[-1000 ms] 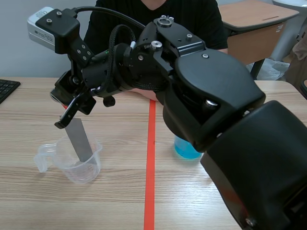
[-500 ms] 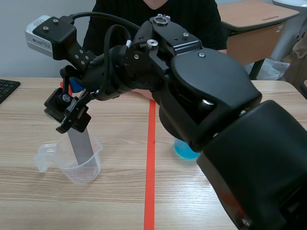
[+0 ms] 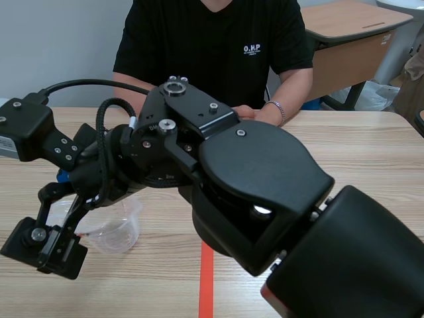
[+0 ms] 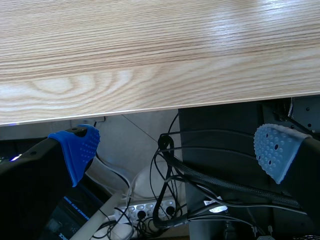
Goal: Do the redox reaction experiment.
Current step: 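Return to the home posture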
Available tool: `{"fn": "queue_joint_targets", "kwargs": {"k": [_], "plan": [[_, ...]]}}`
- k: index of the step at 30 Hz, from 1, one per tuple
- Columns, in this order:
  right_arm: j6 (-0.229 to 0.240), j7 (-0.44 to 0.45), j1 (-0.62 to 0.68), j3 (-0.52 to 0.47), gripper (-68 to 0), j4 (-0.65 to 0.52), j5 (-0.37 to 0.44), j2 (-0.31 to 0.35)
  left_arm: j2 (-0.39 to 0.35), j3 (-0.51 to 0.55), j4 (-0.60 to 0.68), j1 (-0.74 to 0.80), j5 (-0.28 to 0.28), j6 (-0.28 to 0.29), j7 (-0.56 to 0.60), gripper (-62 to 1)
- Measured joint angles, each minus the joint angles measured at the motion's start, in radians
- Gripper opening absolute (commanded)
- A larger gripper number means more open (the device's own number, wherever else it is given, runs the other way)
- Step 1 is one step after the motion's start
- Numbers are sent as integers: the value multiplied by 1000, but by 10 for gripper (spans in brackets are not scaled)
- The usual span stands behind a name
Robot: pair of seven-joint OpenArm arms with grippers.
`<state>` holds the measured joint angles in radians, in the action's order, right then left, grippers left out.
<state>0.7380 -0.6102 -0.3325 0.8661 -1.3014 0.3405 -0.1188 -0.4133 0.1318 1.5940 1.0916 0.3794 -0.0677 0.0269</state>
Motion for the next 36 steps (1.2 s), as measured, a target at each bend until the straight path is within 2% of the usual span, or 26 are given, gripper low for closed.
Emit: {"fn": "queue_joint_targets", "kwargs": {"k": [7, 10, 12, 13, 16, 20, 23, 25, 30, 32, 36], "plan": [[0, 60, 11, -1, 4, -8, -1, 0, 0, 0, 0, 0, 0, 0, 0, 14], [0, 74, 12, -1, 4, -47, -1, 1, 0, 0, 0, 0, 0, 0, 0, 14], [-5, 124, 12, -3, 4, -93, -3, 3, 0, 0, 0, 0, 0, 0, 0, 14], [-29, 157, 12, -10, 4, -122, -3, 6, 0, 0, 0, 0, 0, 0, 1, 14], [-148, 267, 17, -57, 4, -209, -1, 26, 0, 0, 0, 0, 0, 0, 3, 14], [-252, 410, 30, -145, 4, -276, 0, 137, -6, 0, 0, 0, 0, 0, 20, 14], [-306, 459, 72, -188, 4, -291, -1, 241, -23, 0, 0, 0, 0, 0, 23, 14], [-330, 488, 105, -205, 4, -296, -4, 306, -43, 0, 0, 0, 0, 0, 23, 14], [-348, 534, 190, -225, 4, -340, -4, 431, -111, 0, 12, 0, 0, 0, 23, 14], [-377, 556, 244, -245, 4, -387, -3, 482, -144, 0, 35, 0, 0, 0, 23, 14], [-404, 578, 370, -300, 4, -519, 3, 585, -215, 0, 95, 0, 0, 1, 23, 14]]}}
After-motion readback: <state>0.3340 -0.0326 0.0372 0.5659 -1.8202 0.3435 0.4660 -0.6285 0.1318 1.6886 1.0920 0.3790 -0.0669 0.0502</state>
